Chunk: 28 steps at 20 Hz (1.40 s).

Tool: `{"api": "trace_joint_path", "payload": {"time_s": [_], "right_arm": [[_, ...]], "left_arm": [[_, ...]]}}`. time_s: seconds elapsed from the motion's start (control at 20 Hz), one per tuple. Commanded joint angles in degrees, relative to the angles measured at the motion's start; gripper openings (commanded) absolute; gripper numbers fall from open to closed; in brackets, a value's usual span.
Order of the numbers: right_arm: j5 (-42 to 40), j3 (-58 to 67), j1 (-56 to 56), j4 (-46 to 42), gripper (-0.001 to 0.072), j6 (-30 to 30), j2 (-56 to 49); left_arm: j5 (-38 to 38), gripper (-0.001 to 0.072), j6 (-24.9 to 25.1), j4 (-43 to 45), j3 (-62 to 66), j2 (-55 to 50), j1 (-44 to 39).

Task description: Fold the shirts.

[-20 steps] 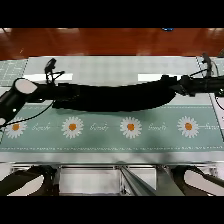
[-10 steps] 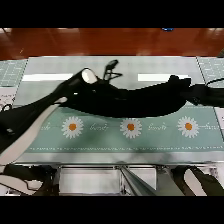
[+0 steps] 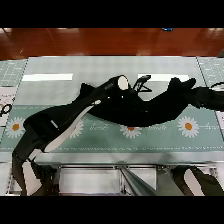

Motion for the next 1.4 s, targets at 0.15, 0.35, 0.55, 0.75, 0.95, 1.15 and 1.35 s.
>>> {"api": "trace_joint_path", "payload": {"time_s": [0.15, 0.35, 0.55, 0.75, 0.95, 1.15, 1.35], "right_arm": [[-0.6, 0.0, 4.8, 0.5, 0.0025, 1.5, -2.3], [-10.5, 1.6, 15.2, 5.4, 0.0025, 2.1, -8.8], [-20.6, 10.8, 28.9, 6.5, 0.0025, 3.3, -21.1], [-24.2, 24.6, 41.3, 6.6, 0.0025, 6.4, -38.5], [-24.7, 37.9, 48.7, 7.0, 0.0025, 7.7, -53.7], [-23.9, 46.1, 51.6, 7.5, 0.0025, 9.8, -64.1], [-28.3, 46.8, 55.1, 8.1, 0.0428, 9.9, -67.9]], "left_arm": [[-9.1, 0.0018, 0.7, 0.3, 1.2, 8.6, 16.1], [-9.4, 0.0019, 2.0, 9.3, -2.2, 21.7, 27.8], [-8.7, 0.0019, 2.3, 13.8, -17.0, 36.2, 40.3], [-3.2, 0.0020, 3.6, 7.7, -36.5, 48.4, 50.9], [1.3, 0.0020, 5.2, 1.9, -50.7, 54.4, 53.8], [2.0, 0.0020, 9.7, -4.6, -57.3, 54.6, 52.2], [9.9, 0.0020, 9.7, -7.2, -59.5, 53.9, 49.5]]}}
